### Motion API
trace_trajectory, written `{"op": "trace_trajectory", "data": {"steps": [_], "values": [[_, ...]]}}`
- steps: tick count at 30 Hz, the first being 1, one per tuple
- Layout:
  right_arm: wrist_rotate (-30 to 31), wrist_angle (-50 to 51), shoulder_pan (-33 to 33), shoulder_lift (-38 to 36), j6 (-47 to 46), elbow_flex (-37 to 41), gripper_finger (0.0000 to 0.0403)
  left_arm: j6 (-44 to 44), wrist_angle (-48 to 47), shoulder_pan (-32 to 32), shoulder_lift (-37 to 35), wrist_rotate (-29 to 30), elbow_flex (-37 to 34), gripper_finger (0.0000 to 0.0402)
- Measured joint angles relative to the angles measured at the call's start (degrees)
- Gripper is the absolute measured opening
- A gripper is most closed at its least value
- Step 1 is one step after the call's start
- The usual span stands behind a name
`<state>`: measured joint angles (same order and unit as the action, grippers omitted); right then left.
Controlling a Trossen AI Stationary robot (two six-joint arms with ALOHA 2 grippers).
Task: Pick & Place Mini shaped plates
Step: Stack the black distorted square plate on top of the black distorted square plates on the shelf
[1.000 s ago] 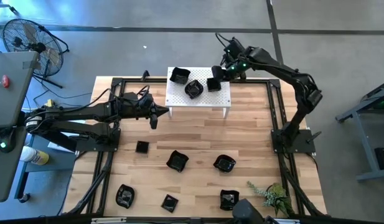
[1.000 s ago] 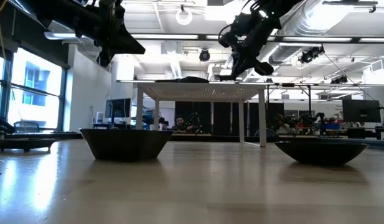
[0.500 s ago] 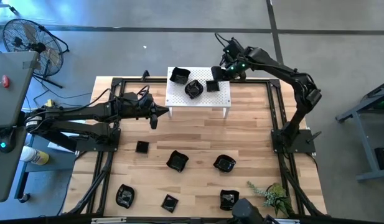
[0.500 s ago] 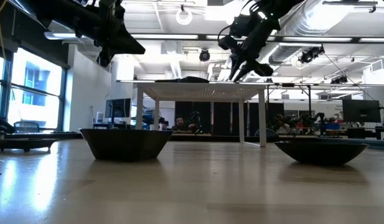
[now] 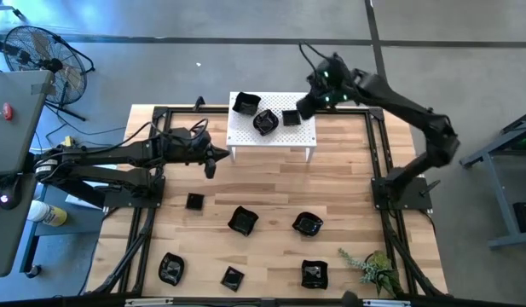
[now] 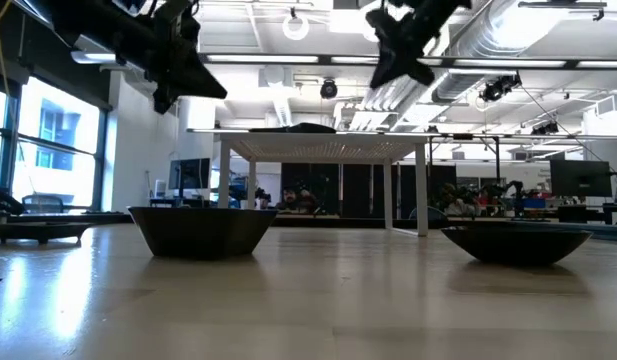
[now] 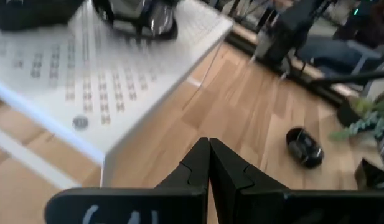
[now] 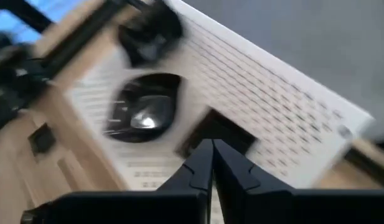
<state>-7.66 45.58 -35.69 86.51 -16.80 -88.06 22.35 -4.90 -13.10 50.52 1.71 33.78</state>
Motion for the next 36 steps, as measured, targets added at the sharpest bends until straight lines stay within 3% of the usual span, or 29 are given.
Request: {"op": "trace_trajectory", "data": {"steps": [7,15,19,29,36], "values": [[0.7,-25.5,11.5,-13.2,0.4,19.8,0.0005,-1.1,-5.7,0.0,0.0,-4.1,0.0,0.0000],[2.1,-26.3,19.3,-23.1,0.3,31.5,0.0012,2.3,-10.3,0.6,2.0,-12.8,0.0,0.0001],[2.2,-26.0,20.4,-27.1,0.3,33.5,0.0012,8.2,-10.3,4.3,4.5,-11.4,0.0,0.0022],[3.8,-25.9,21.6,-32.8,1.0,36.5,0.0003,24.0,-10.9,18.9,14.1,-3.7,1.9,0.0114],[5.0,-27.2,21.6,-33.0,1.7,36.5,0.0004,26.2,-18.1,22.6,22.5,3.0,9.0,0.0129]]}}
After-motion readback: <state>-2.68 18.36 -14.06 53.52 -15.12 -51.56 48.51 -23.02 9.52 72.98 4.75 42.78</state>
